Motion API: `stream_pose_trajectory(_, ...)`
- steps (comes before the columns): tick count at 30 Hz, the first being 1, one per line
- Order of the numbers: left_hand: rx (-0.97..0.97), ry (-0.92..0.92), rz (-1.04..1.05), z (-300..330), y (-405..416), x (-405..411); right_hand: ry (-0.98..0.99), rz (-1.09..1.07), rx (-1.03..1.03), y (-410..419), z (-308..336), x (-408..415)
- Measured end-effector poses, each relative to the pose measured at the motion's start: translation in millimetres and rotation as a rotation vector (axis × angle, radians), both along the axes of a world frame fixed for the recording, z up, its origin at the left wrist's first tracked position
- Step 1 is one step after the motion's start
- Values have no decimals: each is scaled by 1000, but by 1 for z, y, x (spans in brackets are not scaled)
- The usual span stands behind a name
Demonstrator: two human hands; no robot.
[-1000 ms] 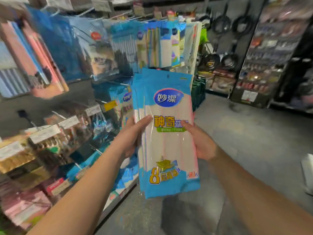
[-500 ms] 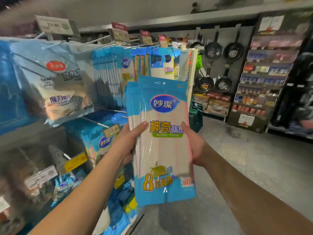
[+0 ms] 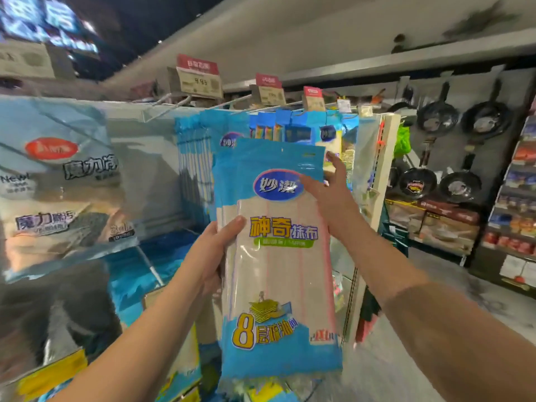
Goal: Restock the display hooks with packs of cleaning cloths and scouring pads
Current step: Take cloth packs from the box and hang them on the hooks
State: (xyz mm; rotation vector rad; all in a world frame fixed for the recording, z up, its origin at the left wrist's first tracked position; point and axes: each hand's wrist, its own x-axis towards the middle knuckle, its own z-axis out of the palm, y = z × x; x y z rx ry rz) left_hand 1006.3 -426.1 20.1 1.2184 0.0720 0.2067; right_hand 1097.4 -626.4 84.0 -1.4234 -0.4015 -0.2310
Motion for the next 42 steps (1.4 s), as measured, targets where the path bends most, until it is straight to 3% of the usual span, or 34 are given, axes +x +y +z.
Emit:
stream_pose_trajectory(6, -42, -24, 136, 21, -12, 68, -233, 59, -162, 6, 50, 102)
stream_pose_trajectory(12, 2, -40, 258, 29, -12, 107, -201, 246, -368, 17, 71, 171)
stream_pose_trajectory(20, 30, -60, 340, 40, -5, 132, -266, 420, -323, 40, 98, 210)
stream_pose_trajectory(29, 46, -47, 425, 41, 20, 135, -127, 543, -175, 47, 110, 239)
stream_pose_trajectory(42, 98, -53, 471, 48, 33, 129, -134, 622, -230, 63, 121, 260)
